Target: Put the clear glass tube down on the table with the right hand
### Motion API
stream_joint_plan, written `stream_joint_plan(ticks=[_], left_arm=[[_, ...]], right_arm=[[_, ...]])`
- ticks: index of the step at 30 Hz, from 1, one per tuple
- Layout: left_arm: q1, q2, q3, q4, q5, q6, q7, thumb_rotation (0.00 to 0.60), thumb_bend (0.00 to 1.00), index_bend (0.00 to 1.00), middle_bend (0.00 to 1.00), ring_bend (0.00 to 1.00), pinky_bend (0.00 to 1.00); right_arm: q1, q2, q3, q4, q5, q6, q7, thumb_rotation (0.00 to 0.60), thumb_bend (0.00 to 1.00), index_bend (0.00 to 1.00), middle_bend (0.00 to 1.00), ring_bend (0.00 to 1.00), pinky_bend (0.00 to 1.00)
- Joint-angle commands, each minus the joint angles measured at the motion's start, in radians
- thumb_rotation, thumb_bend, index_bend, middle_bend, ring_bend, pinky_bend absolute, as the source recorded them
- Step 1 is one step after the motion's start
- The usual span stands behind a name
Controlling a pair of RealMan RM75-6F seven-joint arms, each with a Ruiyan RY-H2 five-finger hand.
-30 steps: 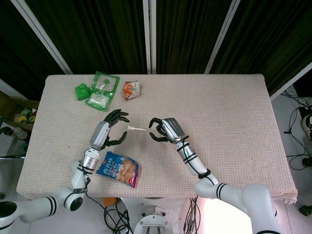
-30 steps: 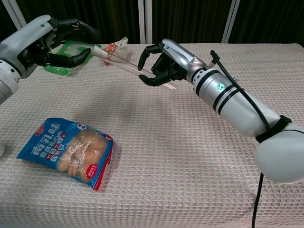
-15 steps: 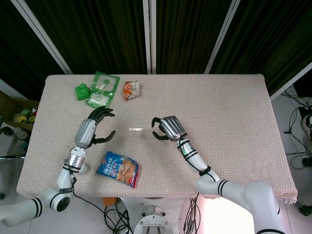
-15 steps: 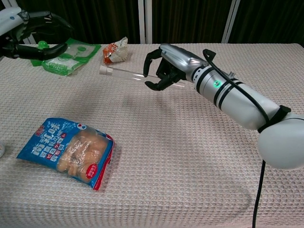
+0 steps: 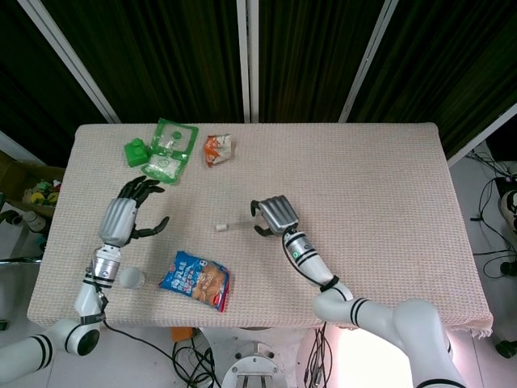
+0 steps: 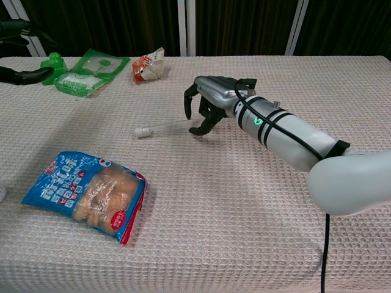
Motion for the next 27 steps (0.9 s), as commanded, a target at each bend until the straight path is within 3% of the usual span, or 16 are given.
stream_joint_plan(ticks=[1, 4, 8, 10, 12, 13, 14, 15, 17, 20, 23, 27], left_arm=[[0.012, 0.051, 0.003, -0.053, -0.056, -0.05, 0.053, 0.424, 0.24, 0.28, 0.18, 0.08, 0.13], [0.025, 0.091, 0.003, -0.084, -0.095, -0.065, 0.107, 0.425, 0.24, 0.28, 0.18, 0.08, 0.13], [0.058, 0.168, 0.019, -0.12, -0.129, -0.059, 0.203, 0.597, 0.24, 0.3, 0.18, 0.09, 0.12], [0.082, 0.207, 0.031, -0.129, -0.137, -0.04, 0.245, 0.6, 0.24, 0.31, 0.18, 0.09, 0.13], [0.107, 0.234, 0.04, -0.131, -0.136, -0.012, 0.262, 0.6, 0.24, 0.32, 0.18, 0.09, 0.12], [0.119, 0.247, 0.045, -0.128, -0.129, 0.003, 0.262, 0.6, 0.24, 0.32, 0.18, 0.09, 0.12], [0.137, 0.265, 0.054, -0.123, -0.116, 0.023, 0.254, 0.6, 0.24, 0.32, 0.18, 0.09, 0.12], [0.151, 0.278, 0.061, -0.121, -0.107, 0.036, 0.244, 0.6, 0.24, 0.32, 0.18, 0.09, 0.12], [0.184, 0.31, 0.075, -0.127, -0.088, 0.068, 0.212, 0.6, 0.24, 0.32, 0.18, 0.09, 0.12], [0.232, 0.357, 0.1, -0.151, -0.056, 0.115, 0.178, 0.6, 0.24, 0.31, 0.18, 0.09, 0.12], [0.279, 0.386, 0.122, -0.182, -0.032, 0.167, 0.181, 0.6, 0.24, 0.31, 0.18, 0.09, 0.12], [0.332, 0.399, 0.145, -0.226, -0.007, 0.226, 0.196, 0.6, 0.24, 0.31, 0.18, 0.09, 0.12]], right_arm=[[-0.031, 0.059, -0.005, -0.073, 0.022, -0.002, -0.035, 0.6, 0.1, 0.32, 1.0, 1.0, 1.0], [-0.073, 0.145, -0.012, -0.181, 0.026, 0.022, -0.046, 0.6, 0.07, 0.22, 1.0, 1.0, 1.0], [-0.174, 0.297, -0.022, -0.335, 0.009, 0.142, -0.049, 0.6, 0.09, 0.24, 0.98, 1.0, 1.0], [-0.234, 0.384, -0.029, -0.41, 0.002, 0.208, -0.044, 0.6, 0.13, 0.29, 0.91, 0.99, 1.0], [-0.285, 0.465, -0.038, -0.477, -0.001, 0.251, -0.034, 0.6, 0.17, 0.3, 0.76, 0.89, 0.97], [-0.31, 0.504, -0.043, -0.51, -0.003, 0.269, -0.027, 0.6, 0.17, 0.3, 0.7, 0.83, 0.93], [-0.34, 0.56, -0.055, -0.553, -0.012, 0.286, -0.012, 0.6, 0.18, 0.29, 0.61, 0.72, 0.83], [-0.362, 0.604, -0.066, -0.584, -0.02, 0.293, 0.003, 0.6, 0.18, 0.25, 0.5, 0.57, 0.65], [-0.413, 0.695, -0.09, -0.645, -0.038, 0.32, 0.033, 0.6, 0.18, 0.16, 0.35, 0.37, 0.43], [-0.483, 0.796, -0.125, -0.71, -0.057, 0.364, 0.07, 0.6, 0.18, 0.06, 0.19, 0.14, 0.19], [-0.55, 0.861, -0.161, -0.756, -0.07, 0.411, 0.092, 0.6, 0.19, 0.0, 0.12, 0.05, 0.11], [-0.633, 0.892, -0.201, -0.789, -0.095, 0.501, 0.09, 0.6, 0.19, 0.0, 0.1, 0.03, 0.09]])
